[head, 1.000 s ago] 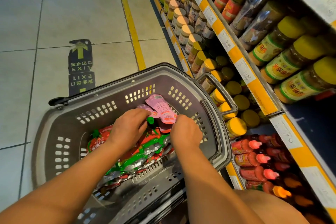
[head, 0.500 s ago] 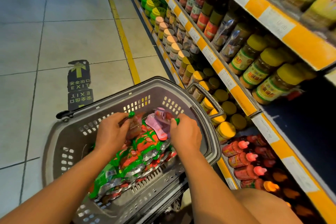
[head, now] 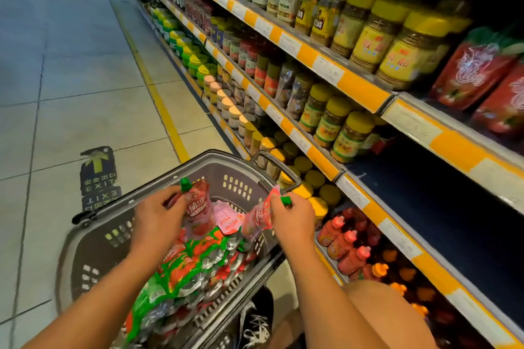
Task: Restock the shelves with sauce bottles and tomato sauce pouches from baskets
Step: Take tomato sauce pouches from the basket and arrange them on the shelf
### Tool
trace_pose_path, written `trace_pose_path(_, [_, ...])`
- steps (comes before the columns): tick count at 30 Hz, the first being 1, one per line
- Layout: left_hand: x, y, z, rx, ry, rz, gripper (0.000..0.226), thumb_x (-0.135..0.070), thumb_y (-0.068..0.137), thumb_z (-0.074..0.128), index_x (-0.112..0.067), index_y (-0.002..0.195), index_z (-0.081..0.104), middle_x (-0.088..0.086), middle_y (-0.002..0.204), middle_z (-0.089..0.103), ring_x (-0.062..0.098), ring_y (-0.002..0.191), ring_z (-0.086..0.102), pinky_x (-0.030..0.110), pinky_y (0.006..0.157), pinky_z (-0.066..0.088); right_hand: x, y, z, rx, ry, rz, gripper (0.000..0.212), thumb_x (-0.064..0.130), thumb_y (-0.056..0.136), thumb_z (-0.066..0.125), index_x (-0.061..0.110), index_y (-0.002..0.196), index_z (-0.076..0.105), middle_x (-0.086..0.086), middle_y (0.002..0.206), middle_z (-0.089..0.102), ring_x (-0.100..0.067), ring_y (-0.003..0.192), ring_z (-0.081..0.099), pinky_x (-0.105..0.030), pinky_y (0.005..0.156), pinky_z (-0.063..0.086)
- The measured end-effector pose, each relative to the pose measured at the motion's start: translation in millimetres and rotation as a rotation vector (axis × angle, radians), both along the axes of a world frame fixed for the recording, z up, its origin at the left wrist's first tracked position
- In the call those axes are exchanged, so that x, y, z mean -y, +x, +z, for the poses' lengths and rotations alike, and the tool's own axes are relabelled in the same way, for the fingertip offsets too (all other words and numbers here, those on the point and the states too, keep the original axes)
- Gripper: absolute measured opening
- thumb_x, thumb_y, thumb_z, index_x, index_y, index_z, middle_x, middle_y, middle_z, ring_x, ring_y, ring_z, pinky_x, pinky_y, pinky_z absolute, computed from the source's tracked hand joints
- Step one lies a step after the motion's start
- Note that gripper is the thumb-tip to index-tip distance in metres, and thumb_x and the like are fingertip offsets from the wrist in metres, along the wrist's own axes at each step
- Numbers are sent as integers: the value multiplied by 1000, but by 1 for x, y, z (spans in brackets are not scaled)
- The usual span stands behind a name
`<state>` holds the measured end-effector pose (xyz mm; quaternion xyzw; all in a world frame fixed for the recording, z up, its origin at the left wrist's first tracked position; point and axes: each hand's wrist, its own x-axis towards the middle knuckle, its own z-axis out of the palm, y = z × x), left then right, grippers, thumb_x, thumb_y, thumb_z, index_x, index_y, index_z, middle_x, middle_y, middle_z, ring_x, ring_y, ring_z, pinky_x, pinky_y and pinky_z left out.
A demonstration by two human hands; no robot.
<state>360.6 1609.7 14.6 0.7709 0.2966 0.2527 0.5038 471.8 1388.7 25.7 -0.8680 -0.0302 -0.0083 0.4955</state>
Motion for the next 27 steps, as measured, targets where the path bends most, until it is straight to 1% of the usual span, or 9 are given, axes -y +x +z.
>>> trace_pose_path(5, [31, 10, 44, 87, -12, -80, 27, -29, 92, 78, -53, 84, 72, -32, 85, 73, 1, 90, 70, 41, 81, 60, 42, -12, 26, 17, 153, 1, 54, 36, 98, 67, 16, 55, 40, 8, 47, 33, -10, 47, 29, -24, 46, 21])
trace_pose_path(8, [58, 16, 73, 141, 15, -145, 38, -27, 91, 78, -62, 77, 71, -30, 83, 73, 6, 88, 71, 43, 80, 60, 77, -24, 42, 50, 199, 6, 54, 43, 95, 69, 5, 61, 50, -6, 55, 39, -11, 52, 35, -29, 51, 26])
trace_pose_path(12, [94, 26, 103, 221, 23, -226, 21, -27, 90, 78, -46, 82, 76, -14, 83, 76, 19, 85, 72, 43, 73, 56, 129, -42, 63, 48, 323, -126, 47, 52, 88, 70, 8, 73, 66, -18, 72, 65, -39, 71, 65, -53, 62, 54])
trace_pose_path(17, [155, 36, 138, 297, -9, -313, 12, -27, 87, 82, -36, 82, 76, -14, 74, 71, 12, 75, 63, 43, 72, 54, 204, -60, 99, 173, 355, -264, 31, 37, 93, 73, 17, 69, 73, -2, 68, 71, -17, 65, 69, -41, 61, 54])
trace_pose_path(18, [167, 37, 142, 299, 1, -356, 9, -25, 88, 82, -31, 84, 77, -14, 74, 70, 10, 75, 62, 42, 72, 54, 217, -64, 105, 207, 349, -280, 32, 38, 92, 73, 17, 68, 72, -2, 67, 70, -18, 65, 68, -43, 61, 54])
trace_pose_path(21, [209, 37, 161, 323, 24, -438, 15, -18, 89, 80, -23, 103, 78, -21, 76, 71, -6, 72, 64, 16, 66, 50, 258, -76, 116, 253, 380, -335, 35, 48, 85, 70, 17, 70, 73, -7, 69, 70, -31, 71, 70, -54, 66, 58])
trace_pose_path(23, [234, 40, 166, 343, -49, -495, 21, -12, 90, 78, -31, 88, 70, -26, 66, 68, -13, 63, 62, 5, 54, 45, 286, -84, 121, 261, 416, -377, 36, 49, 82, 71, 15, 71, 74, -11, 70, 70, -41, 74, 69, -59, 66, 57])
trace_pose_path(25, [259, 46, 165, 354, -140, -535, 19, -11, 91, 77, -28, 86, 71, -12, 76, 72, -8, 61, 63, 9, 50, 47, 315, -93, 126, 262, 423, -425, 35, 43, 84, 74, 11, 71, 73, -18, 71, 68, -46, 76, 67, -60, 65, 57])
trace_pose_path(27, [281, 51, 161, 328, -269, -554, 6, -16, 92, 77, -18, 97, 76, 8, 90, 74, 6, 70, 68, 19, 51, 52, 342, -103, 130, 264, 427, -473, 32, 30, 90, 75, 8, 68, 72, -18, 70, 68, -40, 72, 69, -51, 64, 57])
